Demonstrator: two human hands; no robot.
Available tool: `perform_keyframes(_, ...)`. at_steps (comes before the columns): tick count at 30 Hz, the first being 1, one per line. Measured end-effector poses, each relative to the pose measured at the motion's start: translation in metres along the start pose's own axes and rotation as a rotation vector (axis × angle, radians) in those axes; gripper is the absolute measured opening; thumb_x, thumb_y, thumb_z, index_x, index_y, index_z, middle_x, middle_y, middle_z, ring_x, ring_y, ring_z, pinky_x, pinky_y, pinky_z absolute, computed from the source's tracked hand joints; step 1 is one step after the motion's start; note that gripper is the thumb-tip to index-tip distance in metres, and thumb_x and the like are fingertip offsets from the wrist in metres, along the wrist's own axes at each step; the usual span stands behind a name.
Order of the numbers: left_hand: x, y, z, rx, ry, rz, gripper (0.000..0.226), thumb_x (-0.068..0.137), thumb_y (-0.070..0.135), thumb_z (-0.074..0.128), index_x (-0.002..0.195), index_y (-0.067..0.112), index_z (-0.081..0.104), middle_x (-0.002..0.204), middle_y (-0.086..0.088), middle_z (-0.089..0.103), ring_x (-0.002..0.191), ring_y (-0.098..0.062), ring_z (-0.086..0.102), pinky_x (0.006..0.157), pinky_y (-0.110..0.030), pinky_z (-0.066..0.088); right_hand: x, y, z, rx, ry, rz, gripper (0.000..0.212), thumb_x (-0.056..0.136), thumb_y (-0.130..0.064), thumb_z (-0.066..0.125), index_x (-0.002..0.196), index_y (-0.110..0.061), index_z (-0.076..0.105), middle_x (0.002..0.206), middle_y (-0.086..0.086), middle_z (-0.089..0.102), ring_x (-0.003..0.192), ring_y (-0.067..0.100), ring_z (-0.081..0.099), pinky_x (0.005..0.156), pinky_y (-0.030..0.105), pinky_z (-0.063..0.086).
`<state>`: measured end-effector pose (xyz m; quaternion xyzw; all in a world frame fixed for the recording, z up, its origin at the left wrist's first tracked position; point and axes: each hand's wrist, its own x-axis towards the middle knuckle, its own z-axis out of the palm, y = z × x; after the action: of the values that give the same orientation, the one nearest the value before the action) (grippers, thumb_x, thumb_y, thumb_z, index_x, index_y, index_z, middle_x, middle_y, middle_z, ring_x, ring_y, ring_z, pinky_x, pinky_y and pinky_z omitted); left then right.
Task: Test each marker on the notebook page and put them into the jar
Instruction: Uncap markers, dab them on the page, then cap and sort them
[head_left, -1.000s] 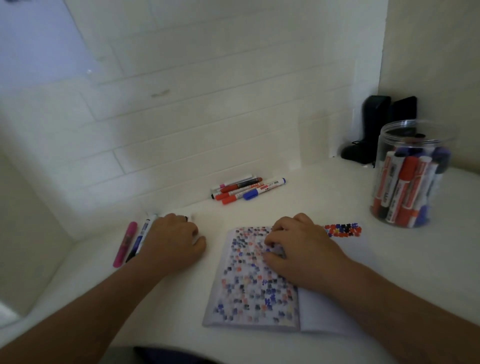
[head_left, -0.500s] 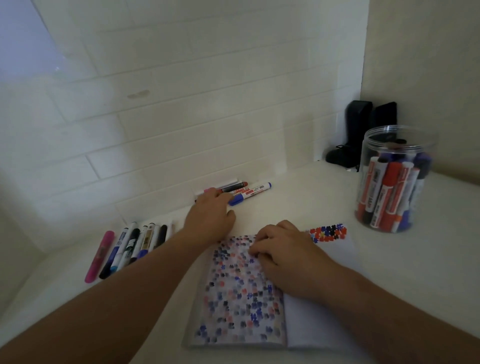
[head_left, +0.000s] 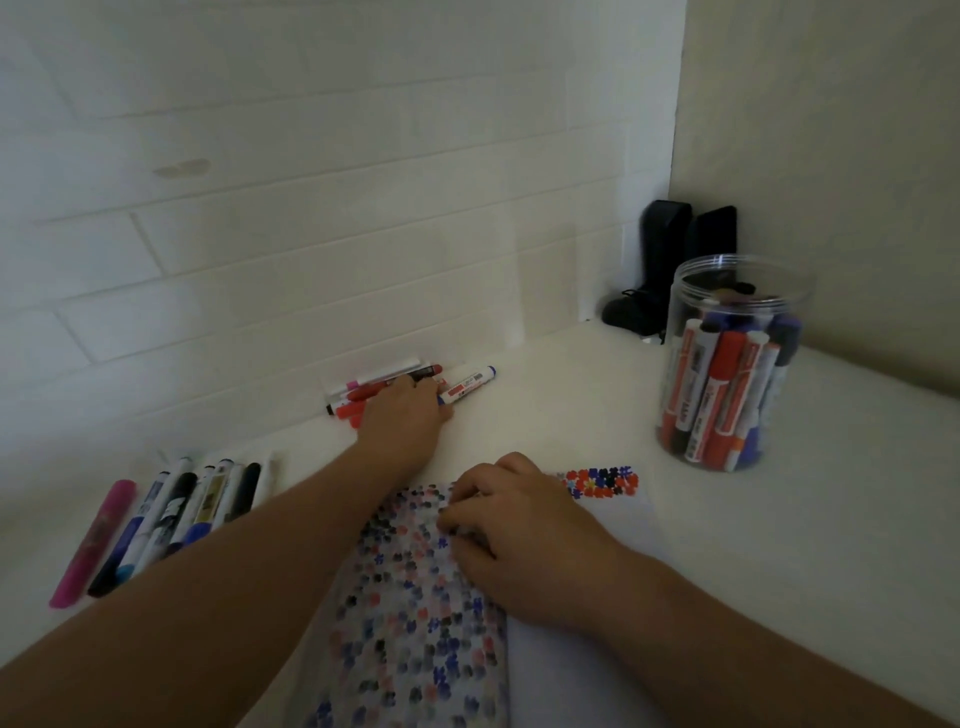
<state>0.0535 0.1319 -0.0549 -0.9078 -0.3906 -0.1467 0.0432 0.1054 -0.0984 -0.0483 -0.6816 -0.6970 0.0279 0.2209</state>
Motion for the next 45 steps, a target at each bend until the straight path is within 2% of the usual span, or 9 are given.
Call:
perform_keyframes(5, -0.020, 0.026, -0.030, -0.267, 0.028, 0.057, 0.028, 0.108, 0.025, 0.039, 0.123, 0.010, 0.058, 0.120, -0.014, 0.055, 0.103, -0.026, 0.052, 0.087, -0.040, 0.045, 0.003, 0.005, -0.001, 0.132, 0.076, 0.031, 0.028, 0.100, -0.031, 0.056, 0.120, -0.030, 0.075, 0.113, -0.011, 0.068, 0.104, 0.009, 0.054, 0.094, 0.034, 0.049)
perform_keyframes(10, -0.071, 0.058, -0.063, -0.916, 0.023, 0.210, 0.017, 0.109, 0.031, 0.037, 0.112, 0.027, 0.054, 0.088, -0.002, 0.062, 0.076, -0.022, 0.058, 0.068, -0.044, 0.049, 0.012, 0.017, -0.023, 0.625, 0.427, 0.423, 0.020, 0.094, -0.056, 0.064, 0.097, -0.036, 0.065, 0.088, -0.012, 0.071, 0.078, 0.002, 0.067, 0.068, 0.023, 0.054)
perform_keyframes(14, -0.094, 0.053, -0.063, -0.767, -0.054, 0.521, 0.011, 0.109, 0.036, 0.038, 0.114, 0.041, 0.046, 0.083, 0.012, 0.059, 0.074, -0.007, 0.056, 0.064, -0.025, 0.044, 0.010, 0.025, -0.035, 0.984, 0.500, 0.428, 0.027, 0.095, -0.047, 0.068, 0.108, -0.024, 0.063, 0.063, -0.002, 0.060, 0.051, 0.011, 0.053, 0.046, 0.027, 0.044)
perform_keyframes(18, -0.094, 0.047, -0.053, -0.787, -0.094, 0.547, 0.022, 0.108, 0.036, 0.043, 0.128, 0.045, 0.047, 0.080, 0.022, 0.060, 0.070, -0.001, 0.058, 0.062, -0.010, 0.037, 0.009, 0.021, -0.029, 1.107, 0.499, 0.461, 0.022, 0.101, -0.030, 0.063, 0.101, -0.008, 0.067, 0.059, 0.000, 0.054, 0.049, 0.009, 0.045, 0.043, 0.020, 0.037)
perform_keyframes(24, -0.088, 0.049, -0.048, -0.809, -0.095, 0.543, 0.020, 0.106, 0.041, 0.045, 0.116, 0.058, 0.047, 0.077, 0.017, 0.063, 0.064, -0.008, 0.059, 0.058, -0.013, 0.039, 0.010, 0.022, -0.028, 1.198, 0.497, 0.506, 0.012, 0.102, -0.017, 0.059, 0.094, -0.014, 0.068, 0.059, 0.001, 0.054, 0.046, 0.006, 0.043, 0.040, 0.019, 0.034)
perform_keyframes(29, -0.083, 0.043, -0.050, -0.842, -0.140, 0.489, 0.030, 0.103, 0.046, 0.050, 0.133, 0.050, 0.053, 0.079, 0.025, 0.064, 0.066, -0.005, 0.060, 0.062, -0.014, 0.041, 0.009, 0.021, -0.029, 1.182, 0.498, 0.464, 0.012, 0.103, -0.013, 0.057, 0.107, -0.009, 0.067, 0.062, 0.004, 0.058, 0.047, 0.007, 0.047, 0.040, 0.019, 0.036)
perform_keyframes(33, -0.083, 0.034, -0.048, -0.819, -0.244, 0.423, 0.036, 0.095, 0.057, 0.058, 0.124, 0.044, 0.040, 0.068, 0.001, 0.057, 0.055, -0.009, 0.050, 0.058, -0.033, 0.046, 0.010, 0.027, -0.035, 1.199, 0.541, 0.534, 0.020, 0.101, -0.011, 0.055, 0.090, -0.017, 0.070, 0.062, 0.010, 0.053, 0.049, 0.017, 0.046, 0.040, 0.023, 0.036)
perform_keyframes(39, -0.085, 0.016, -0.045, -0.505, -0.369, 0.461, 0.041, 0.077, 0.069, 0.066, 0.113, 0.053, 0.054, 0.097, 0.016, 0.045, 0.091, 0.000, 0.045, 0.078, -0.029, 0.047, 0.005, 0.033, -0.039, 1.191, 0.449, 0.505, 0.029, 0.093, -0.001, 0.064, 0.070, -0.014, 0.053, 0.058, 0.007, 0.040, 0.048, 0.017, 0.029, 0.042, 0.022, 0.024)
perform_keyframes(45, -0.080, 0.014, -0.047, -0.495, -0.399, 0.441, 0.047, 0.072, 0.074, 0.070, 0.114, 0.056, 0.058, 0.098, 0.017, 0.042, 0.092, 0.001, 0.042, 0.080, -0.026, 0.042, 0.004, 0.032, -0.026, 0.719, 0.410, 0.522, 0.031, 0.081, -0.004, 0.075, 0.063, -0.021, 0.055, 0.057, 0.000, 0.053, 0.051, 0.016, 0.046, 0.050, 0.029, 0.040)
